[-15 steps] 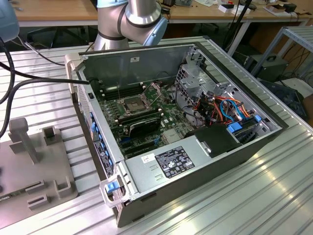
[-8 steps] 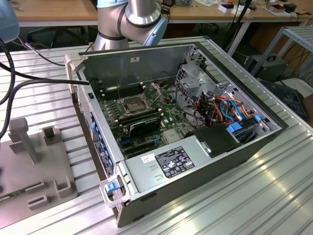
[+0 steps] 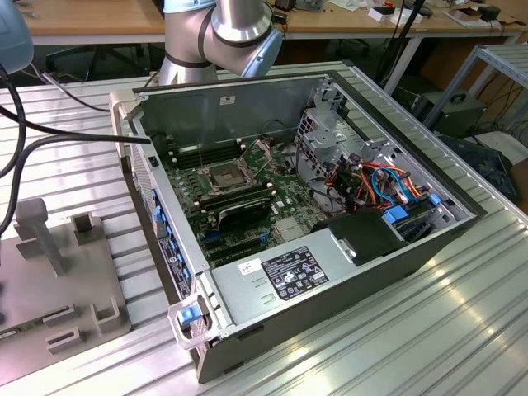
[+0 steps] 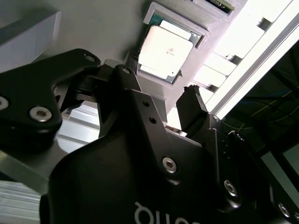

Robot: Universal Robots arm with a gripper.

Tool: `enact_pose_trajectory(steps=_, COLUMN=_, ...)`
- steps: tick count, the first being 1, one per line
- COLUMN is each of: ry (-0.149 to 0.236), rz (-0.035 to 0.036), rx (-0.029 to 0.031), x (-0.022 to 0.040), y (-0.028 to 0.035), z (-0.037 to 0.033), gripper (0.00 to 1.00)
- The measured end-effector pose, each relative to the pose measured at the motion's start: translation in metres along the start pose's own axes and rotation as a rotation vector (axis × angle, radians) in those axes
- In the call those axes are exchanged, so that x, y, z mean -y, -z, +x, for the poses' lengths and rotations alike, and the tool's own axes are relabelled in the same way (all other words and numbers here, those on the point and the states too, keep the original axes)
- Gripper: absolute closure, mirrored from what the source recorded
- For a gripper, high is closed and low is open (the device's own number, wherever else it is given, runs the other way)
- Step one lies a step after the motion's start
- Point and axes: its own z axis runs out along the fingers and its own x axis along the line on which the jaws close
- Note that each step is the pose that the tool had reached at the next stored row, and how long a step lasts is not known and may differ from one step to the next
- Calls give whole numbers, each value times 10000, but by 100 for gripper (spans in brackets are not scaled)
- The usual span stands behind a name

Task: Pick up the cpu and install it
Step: 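Pick up the cpu and move it towards the insertion slot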

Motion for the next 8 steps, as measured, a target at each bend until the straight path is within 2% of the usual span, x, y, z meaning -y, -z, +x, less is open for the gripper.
enact_pose_trajectory(steps=4, ry=-1, rz=2, rx=-3, x=1, y=-59, z=-2, gripper=40)
enact_pose_trajectory(steps=8, ry=0, rz=2, rx=-2, x=2, y=-84, z=-3, gripper=40)
